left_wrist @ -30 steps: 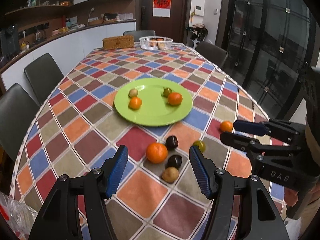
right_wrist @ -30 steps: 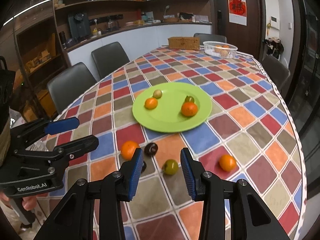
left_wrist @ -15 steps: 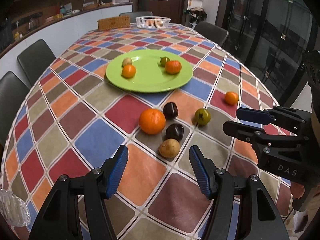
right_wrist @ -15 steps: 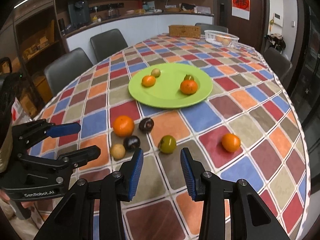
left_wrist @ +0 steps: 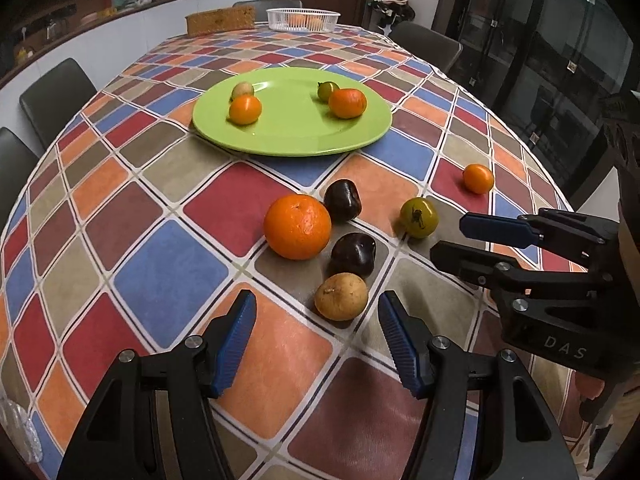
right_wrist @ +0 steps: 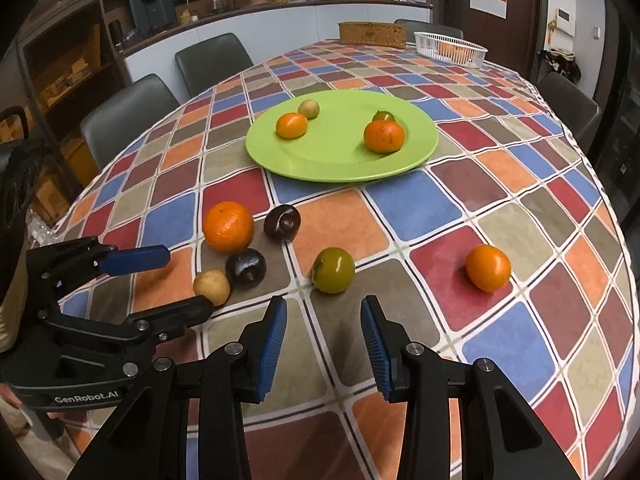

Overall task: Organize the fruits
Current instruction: 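Withdraw both open tools from the plate back to the fruit cluster, then grasp a pale brown pear-like fruit with the left tool while the right grasps a green tomato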

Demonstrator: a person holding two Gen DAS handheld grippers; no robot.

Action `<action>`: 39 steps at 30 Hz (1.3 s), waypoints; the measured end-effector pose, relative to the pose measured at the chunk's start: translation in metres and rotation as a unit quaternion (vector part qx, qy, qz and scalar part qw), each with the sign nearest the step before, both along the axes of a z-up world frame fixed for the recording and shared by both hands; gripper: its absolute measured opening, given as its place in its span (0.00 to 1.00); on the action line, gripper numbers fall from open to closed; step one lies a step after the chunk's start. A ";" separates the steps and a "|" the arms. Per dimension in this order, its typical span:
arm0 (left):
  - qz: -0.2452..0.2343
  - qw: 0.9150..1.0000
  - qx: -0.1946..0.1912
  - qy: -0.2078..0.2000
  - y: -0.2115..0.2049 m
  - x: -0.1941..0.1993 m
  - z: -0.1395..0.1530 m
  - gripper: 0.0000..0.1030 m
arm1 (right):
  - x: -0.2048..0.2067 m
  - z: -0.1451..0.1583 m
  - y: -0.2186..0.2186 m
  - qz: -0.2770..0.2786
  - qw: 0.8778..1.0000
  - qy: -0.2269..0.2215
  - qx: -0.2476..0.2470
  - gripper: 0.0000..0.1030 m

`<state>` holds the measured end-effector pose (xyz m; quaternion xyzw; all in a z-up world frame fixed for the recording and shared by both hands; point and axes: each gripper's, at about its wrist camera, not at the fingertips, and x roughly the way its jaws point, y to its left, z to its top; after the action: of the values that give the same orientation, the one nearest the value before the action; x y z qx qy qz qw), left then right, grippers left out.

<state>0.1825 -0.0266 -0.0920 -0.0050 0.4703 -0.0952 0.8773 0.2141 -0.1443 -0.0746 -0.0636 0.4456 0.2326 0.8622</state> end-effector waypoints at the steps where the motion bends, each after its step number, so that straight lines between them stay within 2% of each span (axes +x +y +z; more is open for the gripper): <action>1: -0.002 1.000 -0.001 0.001 -0.001 0.002 -0.001 0.60 | 0.001 -0.001 0.000 0.000 1.000 0.001 0.000 0.38; 4: -0.006 1.000 -0.004 0.004 -0.003 0.005 -0.002 0.58 | 0.006 -0.003 0.001 -0.002 1.000 0.003 0.001 0.38; 11: -0.013 1.000 -0.018 0.011 -0.007 0.009 -0.006 0.44 | 0.017 -0.008 0.003 -0.007 1.000 0.005 0.006 0.38; 15: -0.011 1.000 -0.022 0.008 -0.006 0.011 -0.006 0.42 | 0.022 -0.010 0.006 -0.005 1.000 0.006 0.006 0.38; 24: -0.012 0.999 -0.037 0.014 -0.007 0.014 -0.008 0.28 | 0.025 -0.015 0.012 -0.005 1.000 0.011 0.000 0.30; 26: -0.011 0.999 -0.038 0.014 -0.007 0.013 -0.008 0.28 | 0.026 -0.015 0.012 -0.008 1.000 0.011 0.002 0.27; 39: -0.011 0.999 -0.046 -0.009 -0.003 -0.002 0.009 0.28 | 0.012 0.000 0.009 -0.018 1.000 -0.002 0.023 0.27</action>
<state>0.1808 -0.0292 -0.0825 -0.0395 0.4580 -0.1262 0.8791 0.2260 -0.1355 -0.0741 -0.0363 0.4395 0.2273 0.8682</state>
